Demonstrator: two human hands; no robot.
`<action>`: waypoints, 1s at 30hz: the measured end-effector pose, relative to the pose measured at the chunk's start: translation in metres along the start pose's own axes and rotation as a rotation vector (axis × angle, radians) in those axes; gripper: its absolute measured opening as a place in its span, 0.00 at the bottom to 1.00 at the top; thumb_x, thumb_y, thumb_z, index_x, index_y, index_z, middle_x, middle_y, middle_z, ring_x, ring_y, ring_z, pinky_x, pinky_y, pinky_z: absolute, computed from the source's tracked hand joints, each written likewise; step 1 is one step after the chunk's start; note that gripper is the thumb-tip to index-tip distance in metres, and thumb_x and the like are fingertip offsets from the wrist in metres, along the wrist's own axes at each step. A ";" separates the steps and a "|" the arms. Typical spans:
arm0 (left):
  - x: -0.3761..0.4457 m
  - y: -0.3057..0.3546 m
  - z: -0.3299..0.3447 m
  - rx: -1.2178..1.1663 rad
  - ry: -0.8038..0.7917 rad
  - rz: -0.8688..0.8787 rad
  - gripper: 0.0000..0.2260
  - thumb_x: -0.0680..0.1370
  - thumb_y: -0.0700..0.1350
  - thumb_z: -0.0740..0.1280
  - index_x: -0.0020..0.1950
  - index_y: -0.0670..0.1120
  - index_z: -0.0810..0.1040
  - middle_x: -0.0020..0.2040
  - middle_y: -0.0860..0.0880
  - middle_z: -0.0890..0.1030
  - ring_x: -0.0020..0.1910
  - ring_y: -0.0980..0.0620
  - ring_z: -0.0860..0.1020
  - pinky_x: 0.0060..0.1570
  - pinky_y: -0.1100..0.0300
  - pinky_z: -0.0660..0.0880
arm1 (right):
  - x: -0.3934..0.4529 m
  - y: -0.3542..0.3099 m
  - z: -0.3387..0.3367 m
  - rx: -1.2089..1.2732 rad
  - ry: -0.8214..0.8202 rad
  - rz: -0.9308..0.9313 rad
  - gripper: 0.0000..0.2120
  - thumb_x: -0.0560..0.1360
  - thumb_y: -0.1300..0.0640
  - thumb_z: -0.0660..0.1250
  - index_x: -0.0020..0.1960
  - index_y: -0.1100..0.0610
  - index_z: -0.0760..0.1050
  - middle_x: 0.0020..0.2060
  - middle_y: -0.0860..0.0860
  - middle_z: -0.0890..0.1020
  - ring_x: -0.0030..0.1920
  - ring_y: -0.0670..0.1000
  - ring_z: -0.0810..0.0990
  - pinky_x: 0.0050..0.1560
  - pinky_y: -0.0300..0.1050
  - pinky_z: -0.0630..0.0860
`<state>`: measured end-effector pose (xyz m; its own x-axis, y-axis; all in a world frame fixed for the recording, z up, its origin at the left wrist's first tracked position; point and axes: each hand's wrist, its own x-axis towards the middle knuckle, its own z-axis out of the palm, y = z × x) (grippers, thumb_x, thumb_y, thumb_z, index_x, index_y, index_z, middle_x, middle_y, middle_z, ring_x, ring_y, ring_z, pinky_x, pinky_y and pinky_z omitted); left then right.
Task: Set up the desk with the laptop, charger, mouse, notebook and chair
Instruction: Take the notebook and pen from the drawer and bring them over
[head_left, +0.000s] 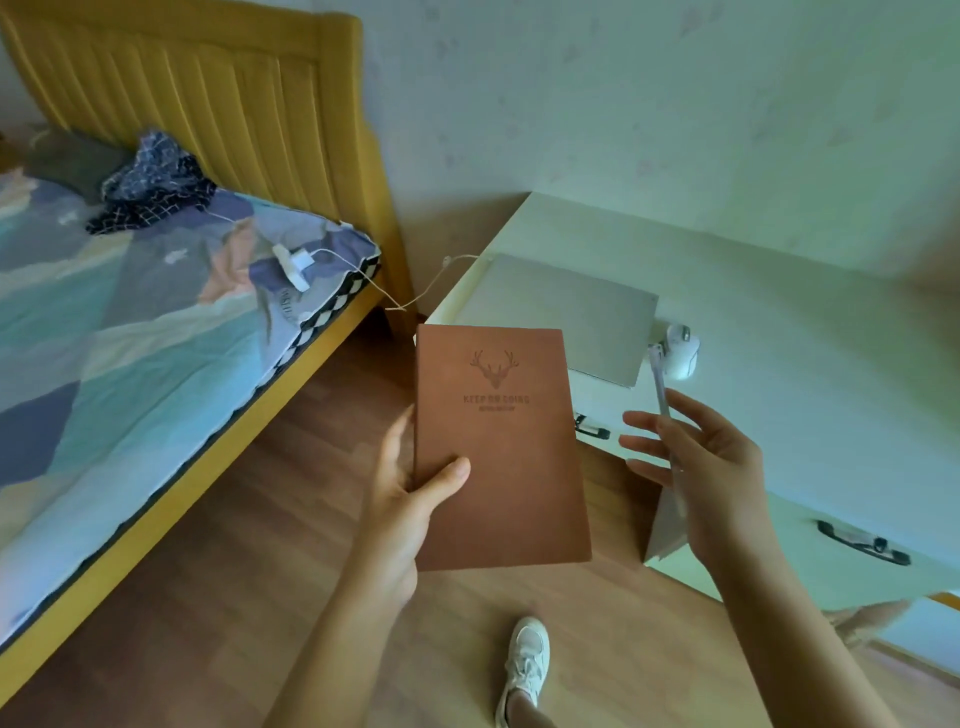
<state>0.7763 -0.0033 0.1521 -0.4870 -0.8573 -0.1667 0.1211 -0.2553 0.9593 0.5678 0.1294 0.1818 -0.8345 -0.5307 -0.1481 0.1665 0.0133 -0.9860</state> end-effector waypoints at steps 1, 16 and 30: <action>0.015 -0.001 0.010 0.007 -0.009 -0.010 0.29 0.71 0.36 0.73 0.67 0.57 0.71 0.55 0.51 0.84 0.53 0.50 0.83 0.45 0.58 0.81 | 0.015 -0.002 -0.002 0.005 0.010 0.007 0.14 0.78 0.64 0.62 0.61 0.55 0.75 0.41 0.53 0.87 0.41 0.55 0.86 0.43 0.49 0.82; 0.171 -0.031 0.185 0.026 -0.323 -0.184 0.28 0.73 0.33 0.71 0.67 0.56 0.70 0.46 0.47 0.86 0.47 0.51 0.84 0.42 0.64 0.79 | 0.166 -0.017 -0.085 0.061 0.335 0.054 0.14 0.78 0.65 0.62 0.62 0.56 0.74 0.42 0.55 0.86 0.42 0.57 0.86 0.38 0.46 0.80; 0.275 -0.130 0.353 0.089 -0.567 -0.458 0.29 0.75 0.39 0.71 0.69 0.60 0.63 0.55 0.52 0.83 0.54 0.53 0.82 0.58 0.49 0.78 | 0.296 -0.006 -0.172 0.040 0.625 0.152 0.16 0.78 0.65 0.61 0.65 0.59 0.71 0.45 0.57 0.85 0.41 0.55 0.86 0.40 0.47 0.79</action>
<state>0.3215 -0.0479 0.0624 -0.8475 -0.3044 -0.4349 -0.2608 -0.4748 0.8406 0.2294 0.1184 0.1309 -0.9467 0.0685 -0.3147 0.3162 0.0120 -0.9486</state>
